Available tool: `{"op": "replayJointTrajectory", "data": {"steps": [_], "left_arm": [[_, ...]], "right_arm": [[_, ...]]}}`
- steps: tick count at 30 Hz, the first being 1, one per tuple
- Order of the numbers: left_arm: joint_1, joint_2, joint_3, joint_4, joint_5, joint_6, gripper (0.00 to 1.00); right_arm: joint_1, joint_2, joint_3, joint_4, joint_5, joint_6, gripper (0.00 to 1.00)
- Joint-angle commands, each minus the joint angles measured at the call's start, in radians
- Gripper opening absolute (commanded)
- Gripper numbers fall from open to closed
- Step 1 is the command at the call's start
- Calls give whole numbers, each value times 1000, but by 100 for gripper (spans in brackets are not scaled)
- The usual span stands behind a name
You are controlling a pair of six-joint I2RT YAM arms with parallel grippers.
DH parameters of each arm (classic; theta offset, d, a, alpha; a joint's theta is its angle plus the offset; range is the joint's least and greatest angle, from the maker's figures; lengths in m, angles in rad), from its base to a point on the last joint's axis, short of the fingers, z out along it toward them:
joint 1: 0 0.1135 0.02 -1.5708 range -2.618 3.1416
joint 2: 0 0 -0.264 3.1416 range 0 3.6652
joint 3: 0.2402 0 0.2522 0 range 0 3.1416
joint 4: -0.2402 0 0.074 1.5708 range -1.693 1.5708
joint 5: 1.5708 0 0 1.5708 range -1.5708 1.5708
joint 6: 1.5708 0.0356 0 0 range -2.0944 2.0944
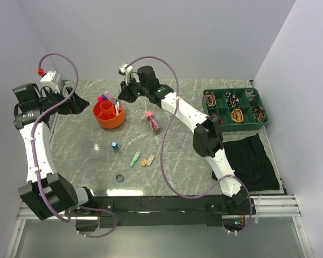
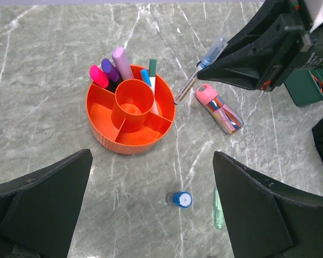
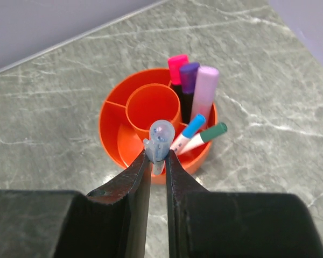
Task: Sort the stationery into containers
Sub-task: Place the pen in the storage box.
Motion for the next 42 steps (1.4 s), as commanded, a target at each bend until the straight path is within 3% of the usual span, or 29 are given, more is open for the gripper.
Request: {"op": "replayJointTrajectory", "data": {"steps": [1,12,16,17,18,19,25,29,42], "left_arm": [[6,-20,-19,11,18,3,99],[8,-19,-25,21,-1,-28,99],[6,-23,-54,70,-81,-63,100],[8,-13,-60,92,-107,-103,99],[9,-2,-62,99,-136,-146,99],[8,12,-58,97,-164,-161,99],[11,208,70,-36,-265,-169,99],[6,308,78,-45,-265,-178,99],[-119,478,111,44,-368,-262,99]], "right_arm": [[16,30,90,41,-3,-11,0],[54,128,133,8,79,-36,0],[57,136,122,15,125,-26,0],[57,136,119,18,145,-20,2],[59,131,113,26,155,-17,16],[57,125,96,32,166,-16,23],[57,26,-13,86,194,-22,48],[54,-19,-37,68,195,6,54],[1,-261,-234,97,214,83,53]]}}
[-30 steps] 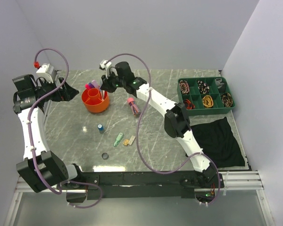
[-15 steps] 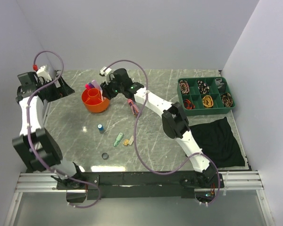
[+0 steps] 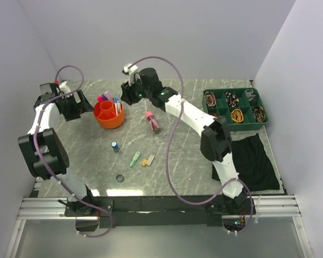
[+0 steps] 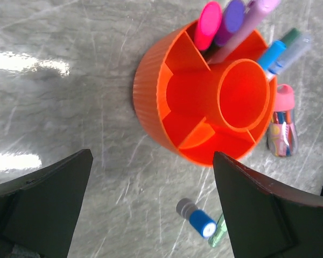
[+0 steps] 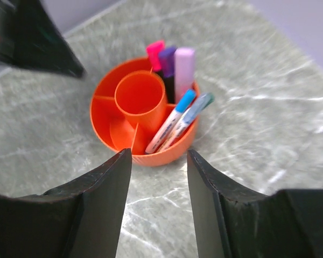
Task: Sort the stationery into containers
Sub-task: Place the pen in the storage box, then move the storage box to the center of the board.
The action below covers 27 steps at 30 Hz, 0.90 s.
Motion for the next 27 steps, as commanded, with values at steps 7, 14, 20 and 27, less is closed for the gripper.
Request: {"op": "replayJointTrajectory", "data": {"steps": [7,14,20,27], "left_arm": [[-107,145,105,63,-212,-87,99],[-159,194,156,63,-319,-74,96],[-192,208,168,61,-301,-46,24],[-273,185,138,70,-306,-41,9]], "right_arm": [[-69,-230,-130,56,41,3,40],[-88,-354,-305,99,46,-36,17],[-107,-408,-431,85,86,-29,16],[-117,-374,-503,-42,190,-13,46]]}}
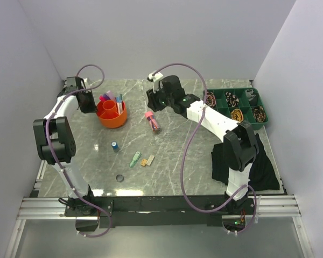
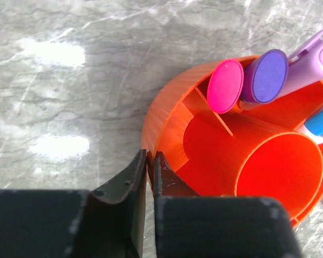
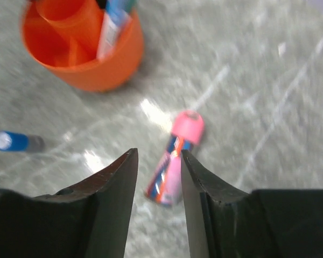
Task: Sort the stationery into containers
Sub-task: Move the storage box to the center of the board, then pick up the pen from the center of the board.
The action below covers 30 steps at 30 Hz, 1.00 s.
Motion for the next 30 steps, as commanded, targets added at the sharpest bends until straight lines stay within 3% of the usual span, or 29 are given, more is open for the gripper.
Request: {"op": "replayJointTrajectory", "data": {"steps": [1,7,16,30], "left_arm": [[-68,-30,-1,22,6,2,7],[-107,-52,-53,36,6,-33,3],[-107,-113,-108,34,12,-47,1],[-111,-177,-75,4,61,-47,2]], "right_arm": [[-11,-2,-5,-96,106,-11,47],[-6,104,101,-248,129,-42,51],[12,232,196,-280,129,32,56],[57,384,331,-323,160,92,57]]}}
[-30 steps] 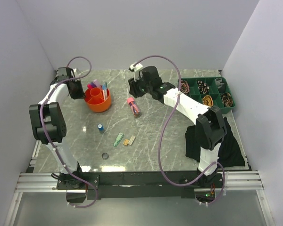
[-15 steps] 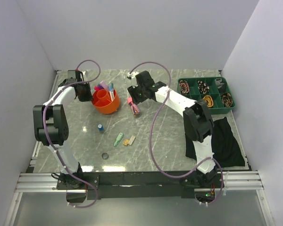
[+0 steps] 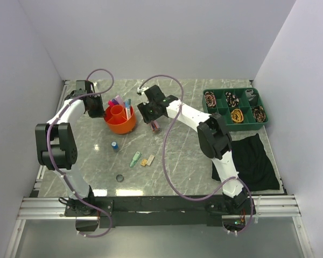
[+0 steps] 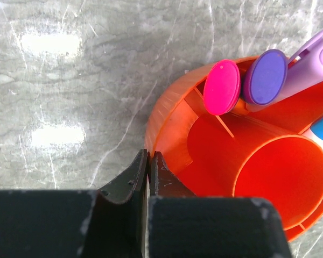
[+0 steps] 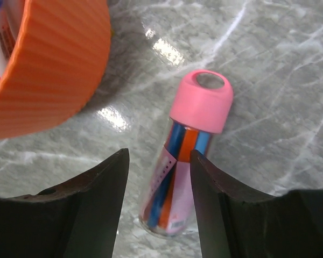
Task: Sort the stationery into containers
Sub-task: Pick up the pen from the center of the board.
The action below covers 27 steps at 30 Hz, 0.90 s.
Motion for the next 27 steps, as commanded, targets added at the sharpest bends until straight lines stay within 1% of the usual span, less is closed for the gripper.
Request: {"op": "replayJointTrajectory", "data": {"steps": [1,8,13,22,27], "left_arm": [[-6,-80,31,25,72,-20,2],[-6,-99,22,38,98,-34,3],[-4,-105,12,41,112,-42,3],[-6,-88,15,35,118,-40,4],[-6,-79,11,45,130,-49,4]], "right_arm": [[8,33,68,-13,42,37,57],[8,44,71,-17,77,44,57],[8,56,86,-27,106,34,59],[-3,93,89,-48,134,80,61],[-9,135,147,-85,138,93,60]]}}
